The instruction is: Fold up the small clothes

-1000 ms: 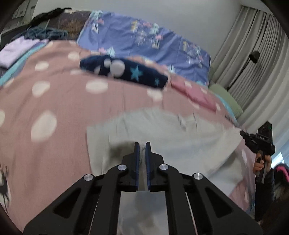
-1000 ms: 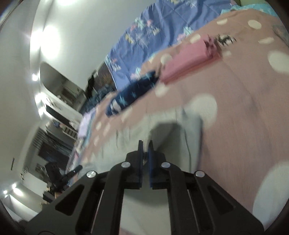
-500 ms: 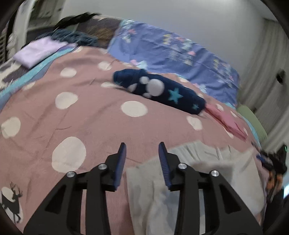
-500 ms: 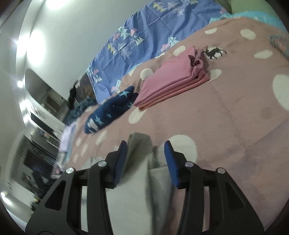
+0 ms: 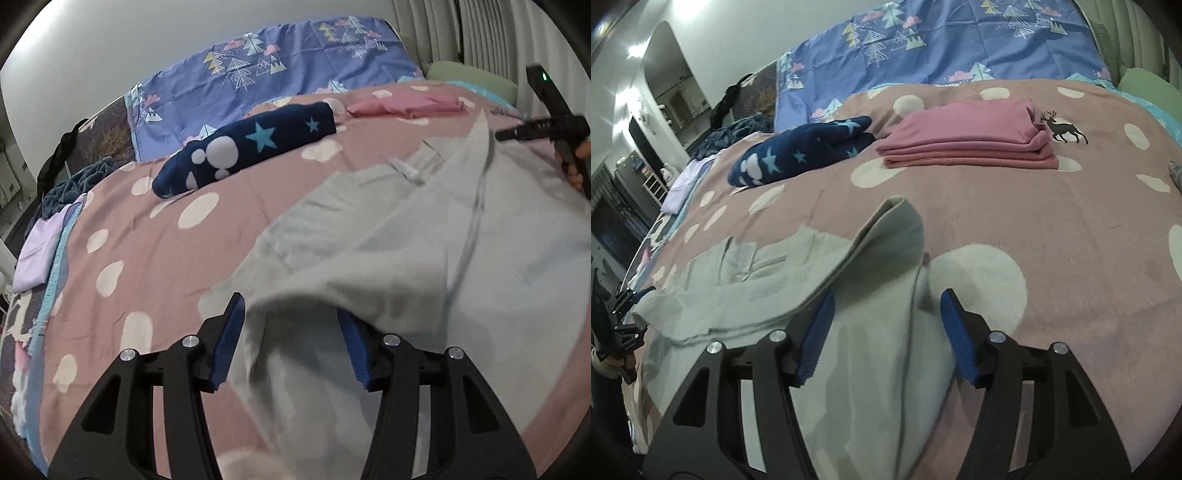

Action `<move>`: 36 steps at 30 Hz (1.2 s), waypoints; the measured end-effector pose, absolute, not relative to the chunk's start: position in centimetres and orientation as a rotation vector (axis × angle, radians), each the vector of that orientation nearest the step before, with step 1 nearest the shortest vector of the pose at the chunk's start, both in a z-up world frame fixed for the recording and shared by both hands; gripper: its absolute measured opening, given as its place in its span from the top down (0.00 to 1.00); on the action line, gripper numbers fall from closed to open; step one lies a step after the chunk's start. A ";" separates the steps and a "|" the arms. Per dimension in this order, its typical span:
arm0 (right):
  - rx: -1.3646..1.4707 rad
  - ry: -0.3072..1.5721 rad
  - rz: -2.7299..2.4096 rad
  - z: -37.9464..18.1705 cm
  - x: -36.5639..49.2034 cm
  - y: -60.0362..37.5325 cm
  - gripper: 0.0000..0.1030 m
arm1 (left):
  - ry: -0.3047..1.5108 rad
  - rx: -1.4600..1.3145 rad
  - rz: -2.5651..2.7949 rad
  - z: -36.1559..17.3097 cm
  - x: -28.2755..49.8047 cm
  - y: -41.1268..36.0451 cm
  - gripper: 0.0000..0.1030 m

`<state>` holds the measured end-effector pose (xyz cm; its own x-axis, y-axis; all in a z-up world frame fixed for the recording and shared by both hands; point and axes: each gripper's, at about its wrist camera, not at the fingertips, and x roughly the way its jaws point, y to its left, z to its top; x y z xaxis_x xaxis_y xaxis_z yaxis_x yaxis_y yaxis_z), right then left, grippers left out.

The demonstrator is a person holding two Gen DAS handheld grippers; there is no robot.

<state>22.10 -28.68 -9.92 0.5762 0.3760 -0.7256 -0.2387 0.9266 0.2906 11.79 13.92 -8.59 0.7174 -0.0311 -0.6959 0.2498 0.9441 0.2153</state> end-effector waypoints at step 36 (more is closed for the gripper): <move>0.531 0.911 0.348 -11.4 26.0 -33.1 0.86 | 0.851 -0.043 0.043 -9.3 18.5 20.9 0.75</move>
